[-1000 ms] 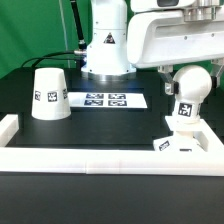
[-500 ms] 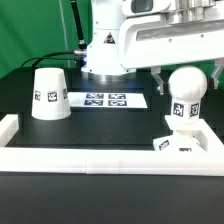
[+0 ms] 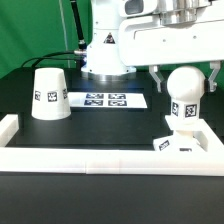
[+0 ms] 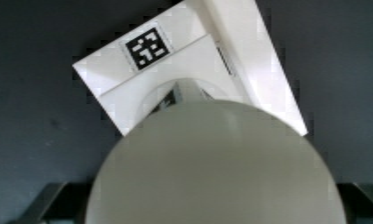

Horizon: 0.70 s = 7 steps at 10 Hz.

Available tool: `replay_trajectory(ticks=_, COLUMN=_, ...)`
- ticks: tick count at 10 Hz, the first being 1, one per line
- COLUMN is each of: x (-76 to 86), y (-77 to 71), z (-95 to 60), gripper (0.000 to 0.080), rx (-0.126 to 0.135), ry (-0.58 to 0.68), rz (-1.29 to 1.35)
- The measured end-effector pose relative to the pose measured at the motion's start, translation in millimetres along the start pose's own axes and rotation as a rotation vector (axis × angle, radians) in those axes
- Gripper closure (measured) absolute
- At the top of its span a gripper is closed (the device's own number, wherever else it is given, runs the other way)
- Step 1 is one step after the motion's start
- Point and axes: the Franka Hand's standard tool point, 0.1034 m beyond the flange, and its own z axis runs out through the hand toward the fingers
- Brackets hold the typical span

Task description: Assemble lamp

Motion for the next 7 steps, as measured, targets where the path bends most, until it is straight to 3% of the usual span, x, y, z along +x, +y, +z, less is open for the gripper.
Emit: replay_trajectory(ticks=7, x=-7.2, y=-2.9, z=1.7, gripper=0.022, rx=0.061, ry=-0.039, rz=0.785)
